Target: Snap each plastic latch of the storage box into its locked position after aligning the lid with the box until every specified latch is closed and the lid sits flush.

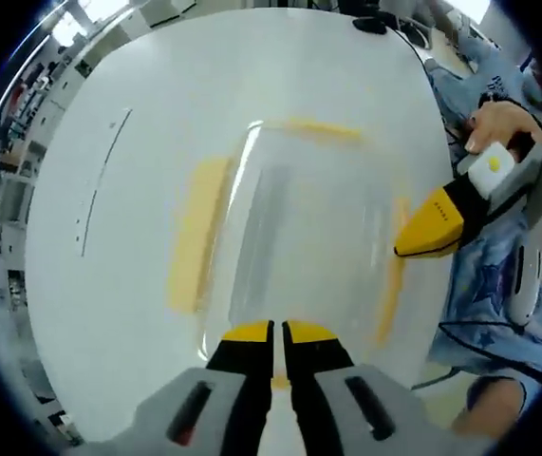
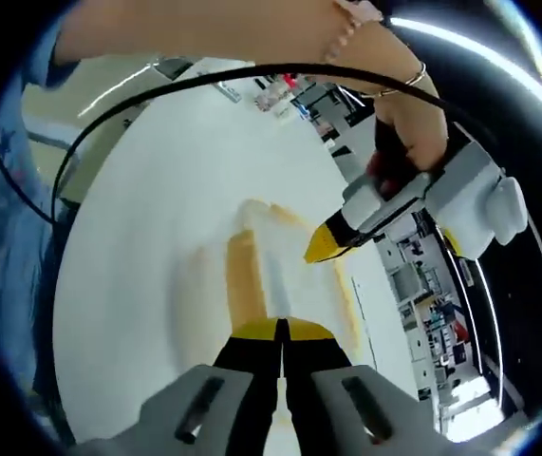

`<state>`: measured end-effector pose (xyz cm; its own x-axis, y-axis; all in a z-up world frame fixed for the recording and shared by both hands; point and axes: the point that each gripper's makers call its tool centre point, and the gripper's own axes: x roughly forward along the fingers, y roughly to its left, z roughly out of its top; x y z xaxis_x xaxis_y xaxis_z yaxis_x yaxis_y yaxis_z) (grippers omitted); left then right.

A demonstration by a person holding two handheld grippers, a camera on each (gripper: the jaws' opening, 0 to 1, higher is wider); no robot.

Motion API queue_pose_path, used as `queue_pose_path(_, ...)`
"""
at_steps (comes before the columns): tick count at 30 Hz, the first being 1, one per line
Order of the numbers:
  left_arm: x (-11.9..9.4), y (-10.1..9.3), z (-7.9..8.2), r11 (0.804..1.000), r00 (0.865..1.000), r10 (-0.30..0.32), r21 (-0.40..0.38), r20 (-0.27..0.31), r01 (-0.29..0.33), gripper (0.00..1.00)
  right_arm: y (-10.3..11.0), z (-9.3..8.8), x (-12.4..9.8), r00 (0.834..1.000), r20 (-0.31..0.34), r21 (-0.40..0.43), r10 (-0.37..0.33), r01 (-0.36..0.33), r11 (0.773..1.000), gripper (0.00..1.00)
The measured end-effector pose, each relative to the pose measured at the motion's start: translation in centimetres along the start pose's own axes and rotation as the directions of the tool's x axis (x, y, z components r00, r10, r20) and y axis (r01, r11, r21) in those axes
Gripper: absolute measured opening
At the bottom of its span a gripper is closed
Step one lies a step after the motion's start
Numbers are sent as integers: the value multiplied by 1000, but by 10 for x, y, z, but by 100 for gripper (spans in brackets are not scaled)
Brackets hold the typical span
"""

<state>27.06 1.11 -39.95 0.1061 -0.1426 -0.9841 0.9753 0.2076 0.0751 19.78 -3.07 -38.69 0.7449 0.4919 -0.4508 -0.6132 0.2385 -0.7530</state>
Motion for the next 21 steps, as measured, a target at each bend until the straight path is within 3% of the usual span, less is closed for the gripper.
queue_pose_path(6,1,0,0,1000,1000,7,-21,1,-7,4,3,3,-5,990,55,35,-133,132,991,0)
queue_pose_path(9,1,0,0,1000,1000,10,-23,-3,-10,4,10,4,-9,975,90,68,-203,197,978,0)
queue_pose_path(11,1,2,2,1000,1000,7,-26,-11,-7,4,23,4,-7,975,99,74,-199,192,979,0)
queue_pose_path(14,1,2,3,1000,1000,4,-26,-23,-5,4,33,2,-3,968,91,64,-236,230,971,0)
queue_pose_path(17,2,-1,3,1000,999,13,-19,-42,-14,4,30,-2,-3,947,59,84,-317,311,947,0)
queue_pose_path(21,1,0,3,1000,998,23,-4,-62,-24,4,32,-5,-1,934,18,99,-356,353,930,0)
